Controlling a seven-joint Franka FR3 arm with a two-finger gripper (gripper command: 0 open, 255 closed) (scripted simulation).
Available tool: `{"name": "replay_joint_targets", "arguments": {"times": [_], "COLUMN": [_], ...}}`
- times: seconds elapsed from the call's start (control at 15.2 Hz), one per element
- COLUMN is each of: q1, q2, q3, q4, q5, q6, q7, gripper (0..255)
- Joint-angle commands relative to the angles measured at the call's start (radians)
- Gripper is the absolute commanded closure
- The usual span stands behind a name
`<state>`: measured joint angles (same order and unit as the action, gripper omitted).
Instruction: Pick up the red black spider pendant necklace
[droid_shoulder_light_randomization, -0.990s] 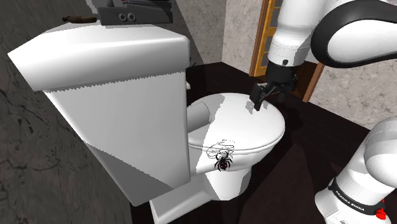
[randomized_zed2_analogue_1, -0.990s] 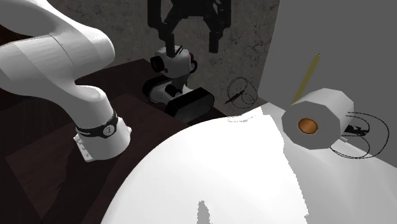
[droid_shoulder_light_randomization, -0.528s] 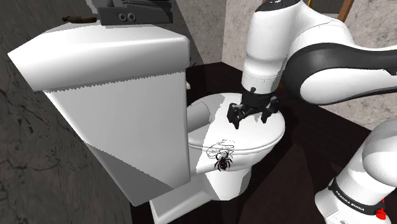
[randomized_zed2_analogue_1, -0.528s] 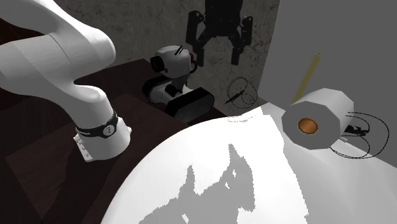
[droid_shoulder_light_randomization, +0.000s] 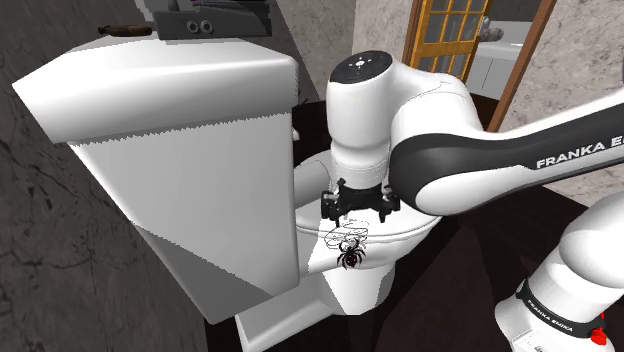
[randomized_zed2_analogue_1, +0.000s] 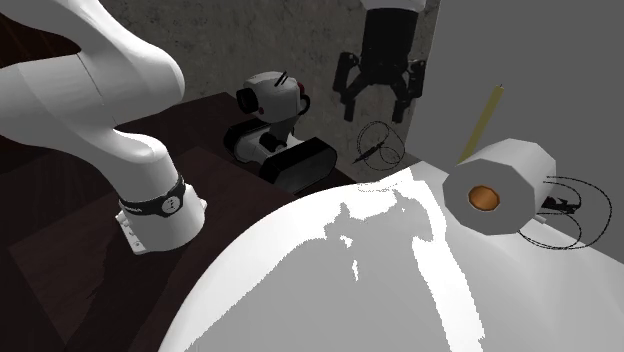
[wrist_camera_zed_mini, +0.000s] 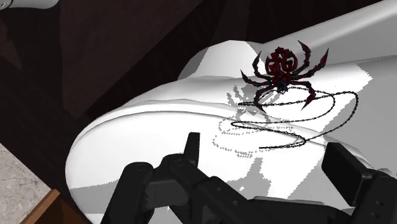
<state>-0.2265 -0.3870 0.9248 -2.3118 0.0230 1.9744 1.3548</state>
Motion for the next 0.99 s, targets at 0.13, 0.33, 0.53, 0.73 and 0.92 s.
{"name": "replay_joint_targets", "arguments": {"times": [0.13, 0.33, 0.53, 0.73, 0.92], "q1": [-0.023, -0.034, -0.034, -0.034, -0.034], "q2": [0.041, 0.063, 0.063, 0.063, 0.062], "q3": [0.041, 0.061, 0.061, 0.060, 0.060], "q4": [-0.022, -0.042, -0.041, -0.042, -0.042], "q5": [-0.023, -0.037, -0.038, -0.037, -0.037], "q6": [0.053, 0.088, 0.088, 0.088, 0.087], "q7": [0.044, 0.064, 0.064, 0.064, 0.063], "gripper": [0, 0, 255, 255, 255]}}
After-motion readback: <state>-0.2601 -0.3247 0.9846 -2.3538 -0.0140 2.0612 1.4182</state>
